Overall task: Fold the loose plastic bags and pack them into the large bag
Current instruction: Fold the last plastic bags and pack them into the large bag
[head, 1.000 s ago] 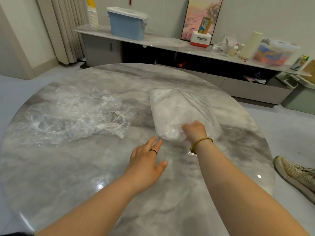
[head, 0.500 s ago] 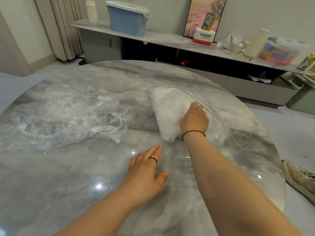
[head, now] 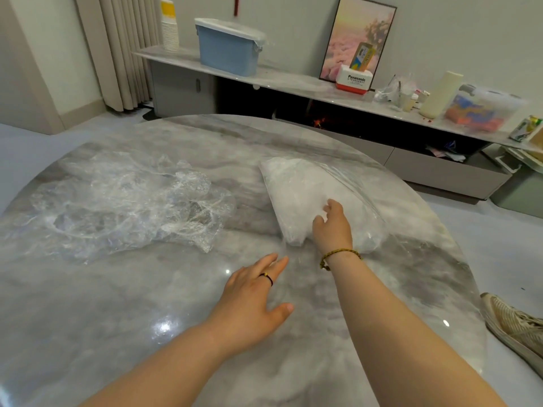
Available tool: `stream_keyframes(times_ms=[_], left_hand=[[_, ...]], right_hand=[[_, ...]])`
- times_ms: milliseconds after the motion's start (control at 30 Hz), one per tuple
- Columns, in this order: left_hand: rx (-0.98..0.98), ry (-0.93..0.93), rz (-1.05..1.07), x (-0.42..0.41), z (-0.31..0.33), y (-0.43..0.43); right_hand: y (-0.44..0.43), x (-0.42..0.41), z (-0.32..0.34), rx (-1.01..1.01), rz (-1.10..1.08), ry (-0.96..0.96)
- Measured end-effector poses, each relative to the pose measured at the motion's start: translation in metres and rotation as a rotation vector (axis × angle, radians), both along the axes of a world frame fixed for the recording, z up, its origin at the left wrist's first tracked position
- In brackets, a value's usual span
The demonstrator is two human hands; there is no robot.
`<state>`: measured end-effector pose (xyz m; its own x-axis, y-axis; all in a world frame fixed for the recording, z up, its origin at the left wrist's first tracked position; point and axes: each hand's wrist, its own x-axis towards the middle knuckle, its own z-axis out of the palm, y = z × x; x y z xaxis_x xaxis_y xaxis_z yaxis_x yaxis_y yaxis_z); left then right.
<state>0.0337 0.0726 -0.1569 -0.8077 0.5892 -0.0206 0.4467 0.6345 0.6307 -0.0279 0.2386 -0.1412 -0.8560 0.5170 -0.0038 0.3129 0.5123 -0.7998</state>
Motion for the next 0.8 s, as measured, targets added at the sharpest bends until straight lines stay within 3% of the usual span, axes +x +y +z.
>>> stream_keyframes(times_ms=[200,267,467,600,700,733,800], left_hand=[[0.058,0.011,0.028,0.005,0.012,-0.014],[0.005,0.051,0.050,0.004,0.016,-0.025],[-0.240,0.113,0.133,-0.007,0.016,-0.076],[-0.317,0.098,0.200,-0.014,0.012,-0.115],[-0.382,0.067,0.236,-0.017,0.006,-0.140],[-0.401,0.055,0.244,-0.018,0.004,-0.146],[-0.434,0.040,0.249,-0.018,0.000,-0.154]], right_hand=[[-0.008,0.034,0.008,0.113,-0.080,0.180],[-0.014,0.043,0.014,0.124,-0.126,0.253],[-0.031,0.046,0.026,0.145,-0.108,0.193],[-0.055,0.049,0.023,0.412,-0.236,0.534],[-0.081,0.039,0.015,0.679,0.085,0.718],[-0.090,0.034,0.012,0.742,0.232,0.678],[-0.108,0.026,0.005,0.905,0.478,0.424]])
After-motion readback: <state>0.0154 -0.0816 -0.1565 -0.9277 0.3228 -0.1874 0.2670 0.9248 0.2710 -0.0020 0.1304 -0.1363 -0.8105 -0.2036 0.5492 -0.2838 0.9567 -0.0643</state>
